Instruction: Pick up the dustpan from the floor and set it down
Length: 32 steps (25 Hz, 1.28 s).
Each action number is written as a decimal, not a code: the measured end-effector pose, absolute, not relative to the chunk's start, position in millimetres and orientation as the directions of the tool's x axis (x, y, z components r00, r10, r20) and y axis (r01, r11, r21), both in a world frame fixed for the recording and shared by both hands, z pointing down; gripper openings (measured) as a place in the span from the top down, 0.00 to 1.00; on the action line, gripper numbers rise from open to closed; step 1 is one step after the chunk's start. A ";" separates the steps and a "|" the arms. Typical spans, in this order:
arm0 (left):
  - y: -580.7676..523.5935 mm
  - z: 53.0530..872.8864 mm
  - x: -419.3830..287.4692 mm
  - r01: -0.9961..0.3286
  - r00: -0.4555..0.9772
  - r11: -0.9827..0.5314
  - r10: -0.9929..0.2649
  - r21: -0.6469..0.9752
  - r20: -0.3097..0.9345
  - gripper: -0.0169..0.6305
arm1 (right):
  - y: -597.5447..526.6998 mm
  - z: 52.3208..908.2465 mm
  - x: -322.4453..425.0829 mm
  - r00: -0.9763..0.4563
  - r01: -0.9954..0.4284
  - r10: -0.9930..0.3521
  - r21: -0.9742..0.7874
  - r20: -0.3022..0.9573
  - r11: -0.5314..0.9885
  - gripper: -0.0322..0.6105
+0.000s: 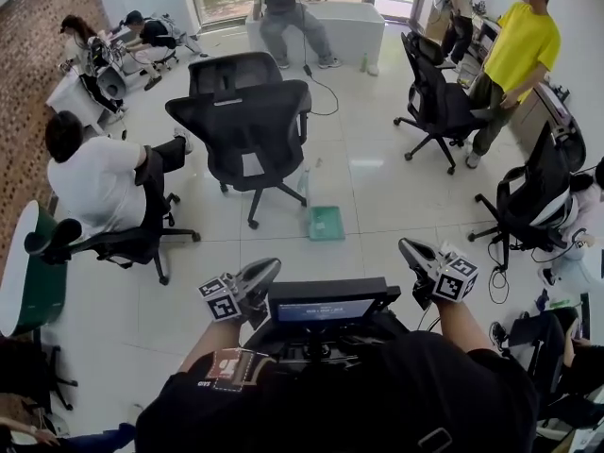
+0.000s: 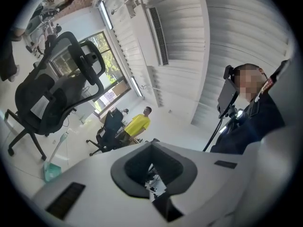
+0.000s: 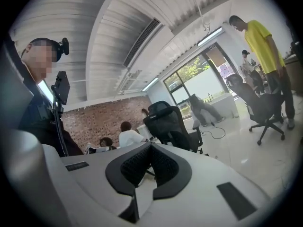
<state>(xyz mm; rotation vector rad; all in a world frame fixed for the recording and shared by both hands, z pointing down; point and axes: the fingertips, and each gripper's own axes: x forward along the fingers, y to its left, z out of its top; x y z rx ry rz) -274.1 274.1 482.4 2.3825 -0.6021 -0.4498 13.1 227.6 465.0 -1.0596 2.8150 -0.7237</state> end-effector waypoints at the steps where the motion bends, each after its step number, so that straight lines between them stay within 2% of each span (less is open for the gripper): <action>1: 257.0 486.6 -262.6 -0.311 0.837 -0.689 -0.525 0.654 -0.155 0.94 | 209.9 469.9 23.5 -0.768 -0.607 -0.630 -0.446 0.116 0.657 0.94; 6: 149.0 493.5 -201.4 -0.403 0.798 -0.641 -0.595 0.653 -0.091 0.94 | 103.6 488.3 77.9 -0.820 -0.550 -0.561 -0.435 0.116 0.713 0.93; 11: 51.3 490.2 -140.7 -0.435 0.726 -0.567 -0.680 0.699 -0.100 0.94 | 0.7 481.7 126.3 -0.880 -0.457 -0.465 -0.434 0.096 0.776 0.93; 16: -13.0 499.7 -122.0 -0.451 0.721 -0.553 -0.688 0.701 -0.078 0.94 | -82.2 491.0 139.8 -0.881 -0.448 -0.466 -0.455 0.080 0.770 0.94; 22: -80.6 530.3 -182.7 -0.426 0.743 -0.554 -0.666 0.716 -0.073 0.94 | -153.0 507.9 78.9 -0.867 -0.484 -0.483 -0.441 0.124 0.756 0.94; 27: -145.2 536.4 -257.9 -0.329 0.812 -0.614 -0.572 0.717 -0.118 0.94 | -206.0 504.2 9.7 -0.803 -0.586 -0.569 -0.418 0.180 0.695 0.94; 32: -198.0 530.5 -315.9 -0.274 0.882 -0.663 -0.462 0.697 -0.092 0.94 | -247.8 491.4 -43.6 -0.748 -0.635 -0.639 -0.470 0.177 0.613 0.94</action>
